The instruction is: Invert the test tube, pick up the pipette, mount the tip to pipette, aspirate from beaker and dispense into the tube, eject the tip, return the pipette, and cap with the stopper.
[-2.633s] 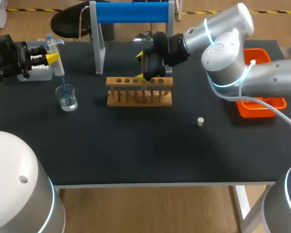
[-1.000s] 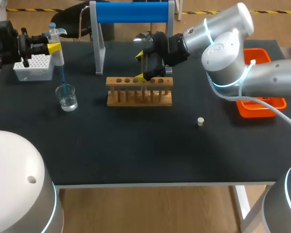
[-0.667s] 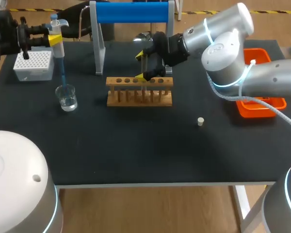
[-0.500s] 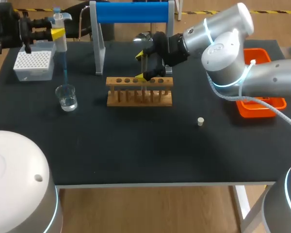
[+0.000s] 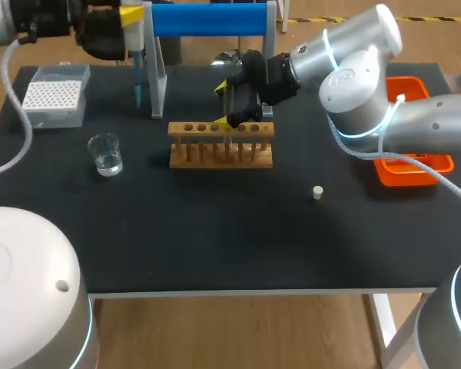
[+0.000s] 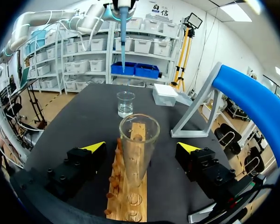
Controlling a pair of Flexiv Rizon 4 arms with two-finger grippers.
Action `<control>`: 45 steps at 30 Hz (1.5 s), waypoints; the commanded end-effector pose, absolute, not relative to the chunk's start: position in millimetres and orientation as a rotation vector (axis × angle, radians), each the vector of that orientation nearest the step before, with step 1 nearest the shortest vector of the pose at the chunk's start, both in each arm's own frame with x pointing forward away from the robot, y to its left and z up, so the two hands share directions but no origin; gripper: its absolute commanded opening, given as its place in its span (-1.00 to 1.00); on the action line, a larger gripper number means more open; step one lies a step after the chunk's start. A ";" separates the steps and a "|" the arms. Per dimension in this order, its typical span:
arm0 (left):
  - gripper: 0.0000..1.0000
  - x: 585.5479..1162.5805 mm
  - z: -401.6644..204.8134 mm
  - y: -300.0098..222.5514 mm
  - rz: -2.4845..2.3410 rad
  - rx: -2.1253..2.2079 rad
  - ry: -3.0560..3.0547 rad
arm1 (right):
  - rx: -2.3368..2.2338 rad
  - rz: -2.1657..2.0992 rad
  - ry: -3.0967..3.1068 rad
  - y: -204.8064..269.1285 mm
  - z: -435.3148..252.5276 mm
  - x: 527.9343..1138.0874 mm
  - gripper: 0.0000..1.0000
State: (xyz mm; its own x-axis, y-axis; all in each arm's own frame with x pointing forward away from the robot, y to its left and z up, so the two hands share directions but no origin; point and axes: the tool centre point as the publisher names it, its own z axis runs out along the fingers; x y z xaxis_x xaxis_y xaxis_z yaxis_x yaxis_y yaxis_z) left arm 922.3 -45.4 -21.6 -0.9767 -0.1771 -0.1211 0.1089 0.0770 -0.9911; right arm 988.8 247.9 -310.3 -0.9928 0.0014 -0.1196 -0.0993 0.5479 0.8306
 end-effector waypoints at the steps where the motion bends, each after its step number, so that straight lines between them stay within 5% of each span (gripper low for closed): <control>1: -1.00 930.7 -12.8 -67.3 -2.009 -0.052 2.154 | -0.087 1.440 2.675 247.4 -309.2 989.4 1.00; 26: -1.00 955.3 15.6 -165.1 -2.157 0.105 2.147 | -0.087 1.440 2.675 247.4 -309.2 989.4 1.00; 45: -1.00 955.9 16.2 -167.1 -2.159 0.108 2.145 | -0.087 1.440 2.675 247.4 -309.2 989.4 1.00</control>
